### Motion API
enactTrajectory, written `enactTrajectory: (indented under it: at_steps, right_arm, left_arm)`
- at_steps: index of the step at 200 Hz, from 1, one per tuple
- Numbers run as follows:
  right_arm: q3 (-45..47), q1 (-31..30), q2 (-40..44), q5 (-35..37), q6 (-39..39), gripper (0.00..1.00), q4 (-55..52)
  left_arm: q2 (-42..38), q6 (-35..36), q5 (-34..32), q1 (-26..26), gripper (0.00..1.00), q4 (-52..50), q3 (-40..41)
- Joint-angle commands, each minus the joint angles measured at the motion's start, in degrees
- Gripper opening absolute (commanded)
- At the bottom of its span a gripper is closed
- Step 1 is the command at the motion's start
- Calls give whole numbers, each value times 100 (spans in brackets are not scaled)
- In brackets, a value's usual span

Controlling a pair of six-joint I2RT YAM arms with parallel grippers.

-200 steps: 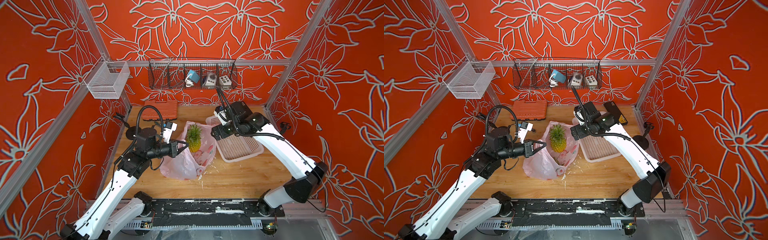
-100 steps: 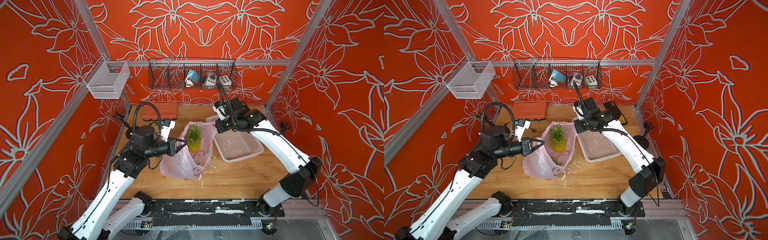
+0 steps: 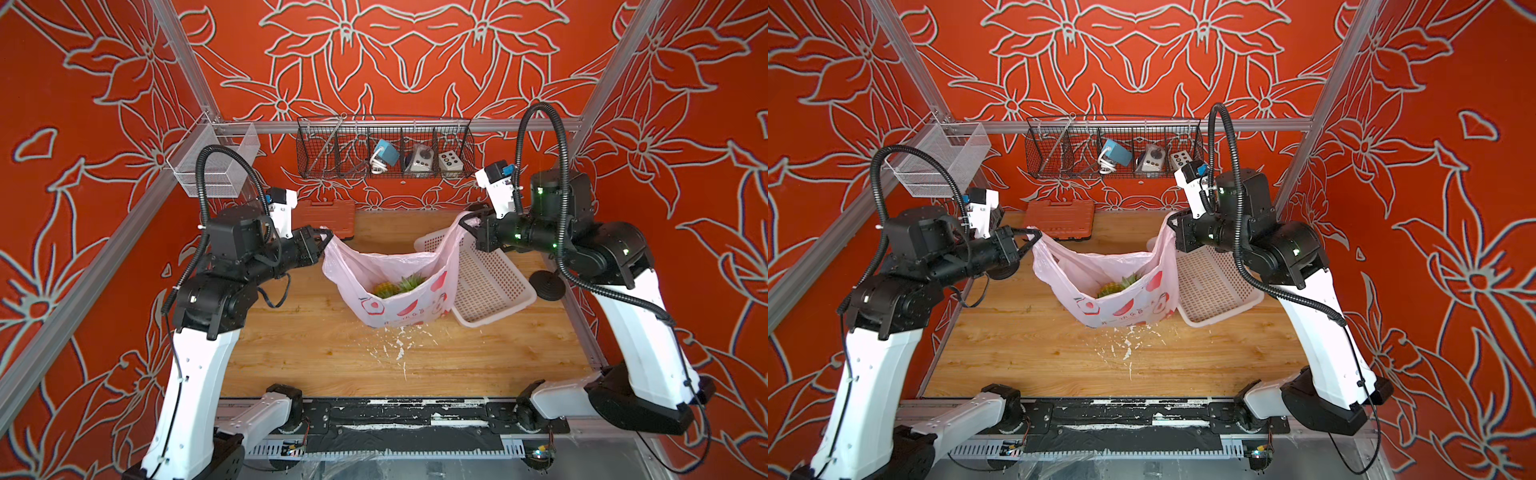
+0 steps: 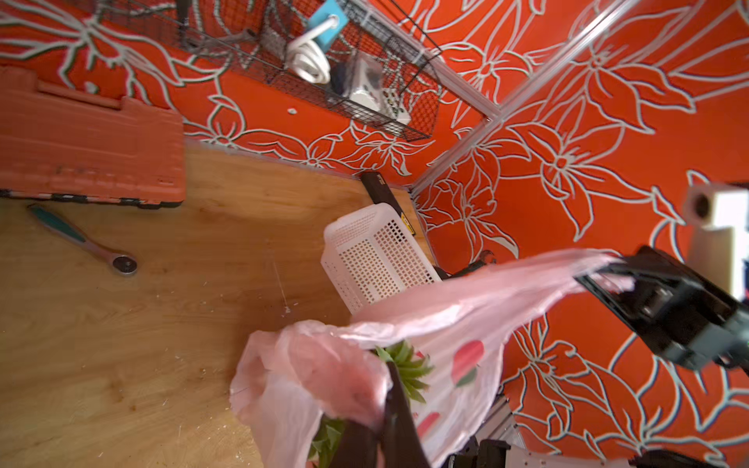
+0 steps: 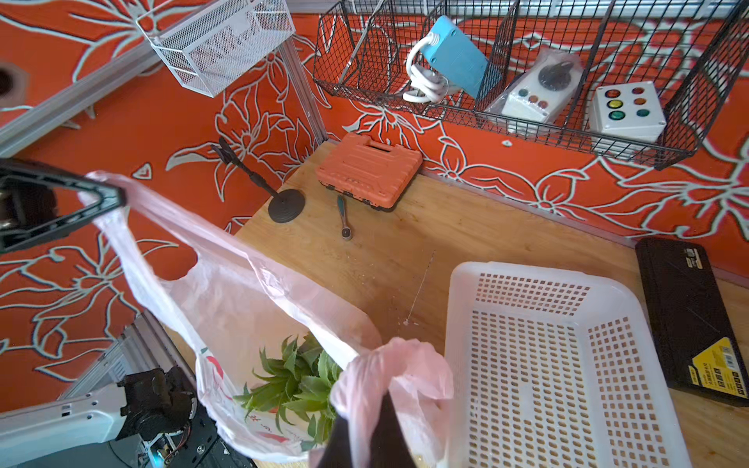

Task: Place the pineapple into a plastic bag & tie a knot
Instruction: Adjust the plastic bag at the center of the board.

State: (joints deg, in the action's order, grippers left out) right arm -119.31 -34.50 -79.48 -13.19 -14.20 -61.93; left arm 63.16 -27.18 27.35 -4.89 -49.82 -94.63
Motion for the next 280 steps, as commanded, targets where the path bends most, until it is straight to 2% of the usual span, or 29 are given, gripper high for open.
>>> enactTrajectory:
  at_steps: [1,32,67,104,114,139,153,170,182,197,207,247,280]
  right_arm:
    - [-66,57,-199,-120,-85,0,-218]
    - [469,132,-182,-73,-91,0,-50]
    - [1022,461,-400,19,-83,0,223]
    - [974,826,-810,176,-53,0,316]
    - [858,844,-877,148,-25,6,288]
    - [549,849,-883,89,65,31,207]
    - [490,849,-781,159,148,53,203]
    - [466,849,-589,410,234,72,216]
    - [460,855,-433,500,296,79,262]
    - [478,846,-253,464,348,83,375]
    - [521,844,-150,188,425,83,529]
    - [583,449,-279,-2124,328,78,1416]
    - [-6,-441,-998,-2487,365,81,1598]
  left_arm:
    - [306,-245,970,495,0,238,-74]
    - [377,-285,1854,539,0,488,94]
    - [250,-731,2967,533,0,1769,956]
    - [486,-1002,3331,539,0,2490,999]
    - [577,-1039,3367,533,0,2565,945]
    - [741,-1140,3456,536,0,2761,959]
    - [801,-1166,3489,528,0,2837,1022]
    - [855,-1187,3503,532,0,2905,1094]
    - [892,-1243,3531,532,0,2988,1146]
    - [925,-1298,3557,520,0,3054,1157]
    - [935,-1307,3558,515,0,3071,1144]
    - [907,-1365,3618,500,0,3101,1096]
    - [805,-1352,3628,456,0,3066,1131]
